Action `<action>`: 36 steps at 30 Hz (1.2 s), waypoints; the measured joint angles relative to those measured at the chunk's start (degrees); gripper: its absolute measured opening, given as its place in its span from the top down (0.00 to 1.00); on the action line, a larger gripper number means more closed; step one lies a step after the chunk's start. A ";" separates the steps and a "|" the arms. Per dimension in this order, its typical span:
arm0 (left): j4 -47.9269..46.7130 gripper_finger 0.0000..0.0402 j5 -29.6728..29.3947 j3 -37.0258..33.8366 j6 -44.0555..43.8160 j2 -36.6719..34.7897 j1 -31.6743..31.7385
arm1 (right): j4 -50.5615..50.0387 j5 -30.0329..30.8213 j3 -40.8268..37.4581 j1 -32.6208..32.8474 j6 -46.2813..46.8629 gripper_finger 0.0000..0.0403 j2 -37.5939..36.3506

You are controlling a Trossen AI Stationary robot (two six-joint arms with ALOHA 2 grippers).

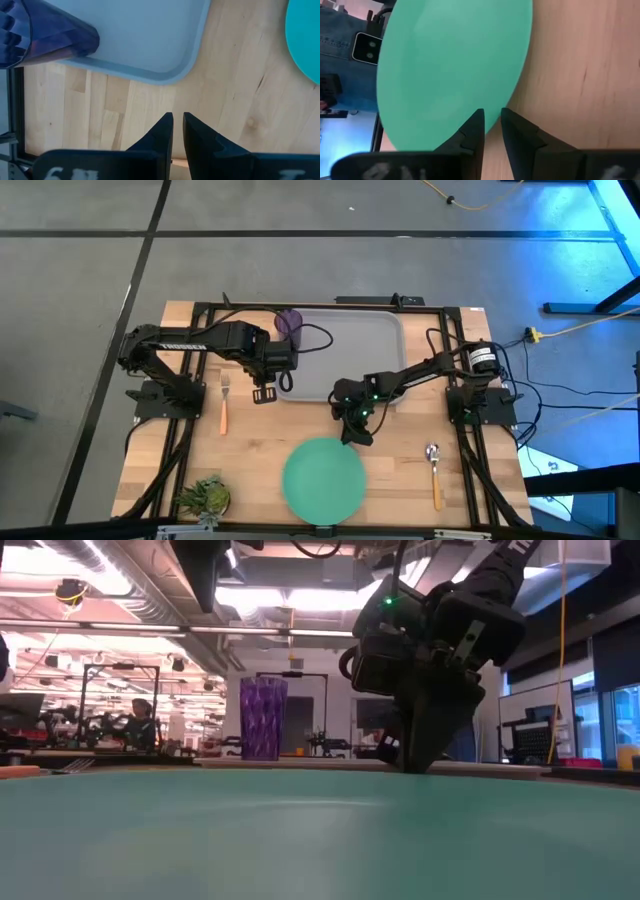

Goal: Pick and place plate/cup/fork/spoon on tray
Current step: Put the green plate on the gray tray to the bottom right of the purple cup

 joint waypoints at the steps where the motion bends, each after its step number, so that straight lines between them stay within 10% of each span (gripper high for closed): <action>1: 0.00 0.91 0.00 0.00 -0.01 0.00 0.00 | -0.01 -0.08 0.00 0.00 -0.06 0.82 0.00; 36: 0.00 0.91 0.00 0.00 -0.13 0.00 0.00 | -1.20 2.55 1.66 -0.26 0.74 0.82 0.13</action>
